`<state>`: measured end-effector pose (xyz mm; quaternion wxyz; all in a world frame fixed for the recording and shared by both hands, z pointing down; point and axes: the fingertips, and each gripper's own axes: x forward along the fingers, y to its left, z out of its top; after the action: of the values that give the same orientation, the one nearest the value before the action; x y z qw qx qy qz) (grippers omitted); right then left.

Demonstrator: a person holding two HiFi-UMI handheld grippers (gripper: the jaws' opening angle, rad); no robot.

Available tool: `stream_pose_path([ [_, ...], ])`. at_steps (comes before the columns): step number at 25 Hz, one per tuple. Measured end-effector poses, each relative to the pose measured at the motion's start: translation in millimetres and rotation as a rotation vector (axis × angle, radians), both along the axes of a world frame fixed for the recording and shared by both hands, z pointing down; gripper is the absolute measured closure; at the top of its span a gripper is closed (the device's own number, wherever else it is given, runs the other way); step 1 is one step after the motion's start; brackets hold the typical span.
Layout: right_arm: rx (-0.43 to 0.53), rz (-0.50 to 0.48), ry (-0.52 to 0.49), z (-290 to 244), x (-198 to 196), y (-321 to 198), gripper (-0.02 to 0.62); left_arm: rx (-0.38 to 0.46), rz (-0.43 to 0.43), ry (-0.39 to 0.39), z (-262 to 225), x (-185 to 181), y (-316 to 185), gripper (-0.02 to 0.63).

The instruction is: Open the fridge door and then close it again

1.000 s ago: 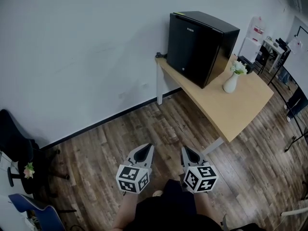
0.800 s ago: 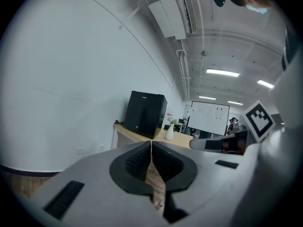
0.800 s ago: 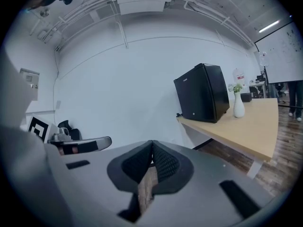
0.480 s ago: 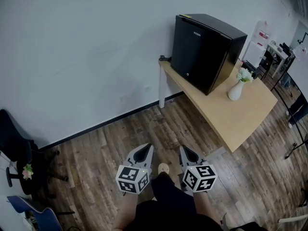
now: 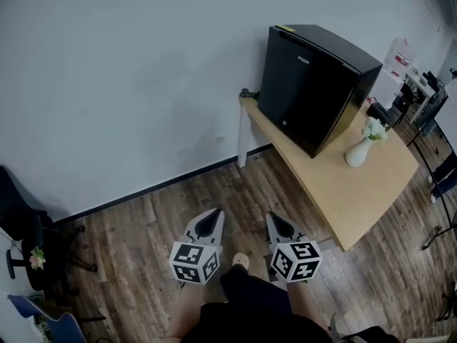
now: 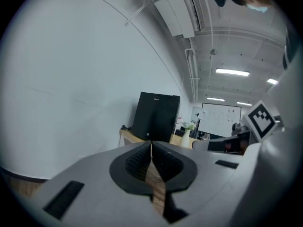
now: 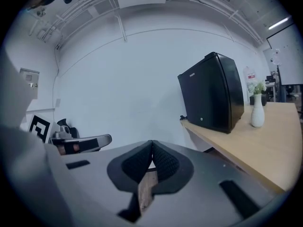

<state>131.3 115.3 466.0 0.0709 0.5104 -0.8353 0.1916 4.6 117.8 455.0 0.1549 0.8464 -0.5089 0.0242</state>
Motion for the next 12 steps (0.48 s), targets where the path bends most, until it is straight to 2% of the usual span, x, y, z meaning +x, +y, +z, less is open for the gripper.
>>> stream_pose_path([
  [12, -0.027, -0.012, -0.007, 5.8, 20.7, -93.5, 0.604, -0.048, -0.005, -0.031, 11.5, 18.5, -84.8, 0.600],
])
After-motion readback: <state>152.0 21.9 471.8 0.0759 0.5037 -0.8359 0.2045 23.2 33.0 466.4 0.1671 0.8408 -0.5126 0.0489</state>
